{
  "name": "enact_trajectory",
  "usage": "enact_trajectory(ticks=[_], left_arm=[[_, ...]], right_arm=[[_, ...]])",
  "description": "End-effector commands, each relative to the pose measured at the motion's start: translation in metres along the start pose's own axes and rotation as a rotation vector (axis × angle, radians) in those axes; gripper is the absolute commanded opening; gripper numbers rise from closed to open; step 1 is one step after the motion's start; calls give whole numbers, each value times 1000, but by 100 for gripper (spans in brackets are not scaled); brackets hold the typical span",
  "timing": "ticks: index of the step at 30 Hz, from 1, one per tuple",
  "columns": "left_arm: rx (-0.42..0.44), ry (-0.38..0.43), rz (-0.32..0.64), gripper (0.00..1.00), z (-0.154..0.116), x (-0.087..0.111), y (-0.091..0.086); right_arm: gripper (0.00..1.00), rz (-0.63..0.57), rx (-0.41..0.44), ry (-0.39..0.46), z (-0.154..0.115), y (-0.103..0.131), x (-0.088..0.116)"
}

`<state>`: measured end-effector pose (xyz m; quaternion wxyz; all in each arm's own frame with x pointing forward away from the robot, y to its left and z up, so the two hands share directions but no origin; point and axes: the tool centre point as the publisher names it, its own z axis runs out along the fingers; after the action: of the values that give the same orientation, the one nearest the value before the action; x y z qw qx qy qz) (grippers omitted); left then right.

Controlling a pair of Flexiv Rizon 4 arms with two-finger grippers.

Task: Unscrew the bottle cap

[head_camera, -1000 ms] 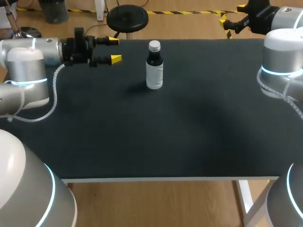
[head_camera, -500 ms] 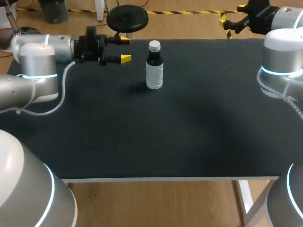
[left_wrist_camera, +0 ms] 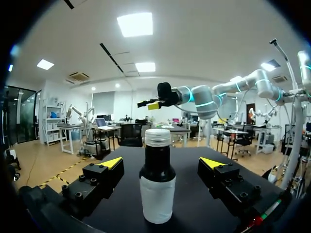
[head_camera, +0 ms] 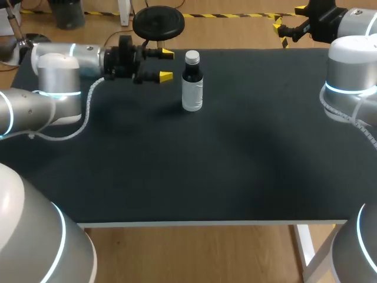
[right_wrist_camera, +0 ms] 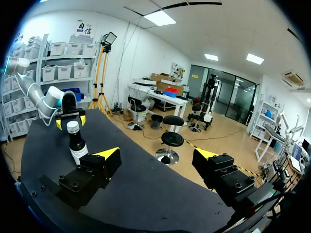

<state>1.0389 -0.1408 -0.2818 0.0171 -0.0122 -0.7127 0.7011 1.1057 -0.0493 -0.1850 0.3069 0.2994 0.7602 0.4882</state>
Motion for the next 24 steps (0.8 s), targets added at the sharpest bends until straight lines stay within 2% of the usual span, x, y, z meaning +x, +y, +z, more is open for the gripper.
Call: enact_trajectory(ticks=[1,24], left_arm=[[-10,32,5,100,9,-5,2],[-13,81,-3,100,40,-2,2]], right_arm=[[100,0,0,0,-1,0,0],[100,0,0,0,-1,0,0]])
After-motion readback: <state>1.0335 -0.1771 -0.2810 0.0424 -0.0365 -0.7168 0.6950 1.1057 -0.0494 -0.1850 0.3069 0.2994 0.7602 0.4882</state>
